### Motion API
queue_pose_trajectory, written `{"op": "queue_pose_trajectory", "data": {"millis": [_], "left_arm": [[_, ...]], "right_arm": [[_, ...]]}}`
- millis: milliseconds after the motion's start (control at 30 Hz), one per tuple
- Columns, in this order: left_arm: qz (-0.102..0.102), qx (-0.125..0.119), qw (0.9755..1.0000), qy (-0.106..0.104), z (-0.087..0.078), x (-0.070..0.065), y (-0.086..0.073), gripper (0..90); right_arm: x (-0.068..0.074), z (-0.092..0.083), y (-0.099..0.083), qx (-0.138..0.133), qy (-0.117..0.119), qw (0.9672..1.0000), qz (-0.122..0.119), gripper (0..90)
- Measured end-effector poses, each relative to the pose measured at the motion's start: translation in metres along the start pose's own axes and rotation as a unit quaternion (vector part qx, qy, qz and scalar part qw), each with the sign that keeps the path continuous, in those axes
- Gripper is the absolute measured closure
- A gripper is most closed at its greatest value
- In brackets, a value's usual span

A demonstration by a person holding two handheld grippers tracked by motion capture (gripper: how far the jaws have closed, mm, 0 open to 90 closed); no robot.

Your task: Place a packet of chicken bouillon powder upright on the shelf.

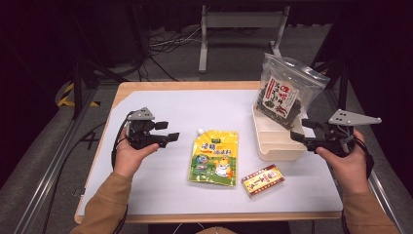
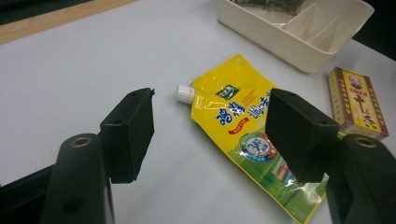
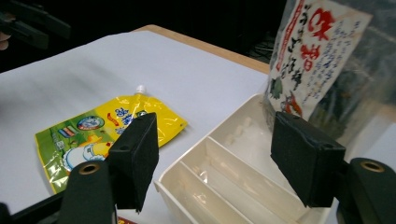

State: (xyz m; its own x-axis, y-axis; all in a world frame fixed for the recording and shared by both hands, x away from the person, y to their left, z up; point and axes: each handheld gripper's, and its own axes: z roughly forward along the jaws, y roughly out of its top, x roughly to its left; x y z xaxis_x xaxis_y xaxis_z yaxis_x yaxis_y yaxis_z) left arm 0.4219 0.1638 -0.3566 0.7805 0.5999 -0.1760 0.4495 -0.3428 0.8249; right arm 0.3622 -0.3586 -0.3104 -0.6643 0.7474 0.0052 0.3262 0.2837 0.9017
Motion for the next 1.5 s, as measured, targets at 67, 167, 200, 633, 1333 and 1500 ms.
{"op": "queue_pose_trajectory", "data": {"millis": [67, 167, 200, 633, 1333, 1500], "left_arm": [[-0.012, 0.005, 0.9999, -0.001, 0.007, -0.002, 0.0, 33.9], [-0.03, 0.018, 0.9994, -0.007, 0.019, -0.002, -0.001, 33.2], [-0.03, 0.018, 0.9994, -0.007, 0.019, -0.002, -0.001, 32.4], [-0.025, 0.049, 0.9984, -0.009, 0.064, -0.007, -0.014, 29.0], [-0.109, 0.098, 0.988, -0.048, 0.091, -0.001, -0.036, 29.8], [-0.115, 0.104, 0.9864, -0.055, 0.094, -0.002, -0.037, 31.6]], "right_arm": [[0.002, 0.003, -0.001, 0.001, 0.003, 1.0, -0.002, 32.6], [0.009, 0.01, -0.004, -0.004, 0.016, 0.9999, -0.003, 32.6], [0.011, 0.011, -0.005, -0.007, 0.019, 0.9998, -0.005, 32.5], [0.027, 0.022, -0.009, -0.016, 0.029, 0.9993, -0.016, 31.0], [0.029, 0.013, -0.015, -0.01, 0.012, 0.9995, -0.028, 29.4], [0.03, 0.015, -0.015, -0.008, 0.013, 0.9995, -0.029, 29.2]]}}
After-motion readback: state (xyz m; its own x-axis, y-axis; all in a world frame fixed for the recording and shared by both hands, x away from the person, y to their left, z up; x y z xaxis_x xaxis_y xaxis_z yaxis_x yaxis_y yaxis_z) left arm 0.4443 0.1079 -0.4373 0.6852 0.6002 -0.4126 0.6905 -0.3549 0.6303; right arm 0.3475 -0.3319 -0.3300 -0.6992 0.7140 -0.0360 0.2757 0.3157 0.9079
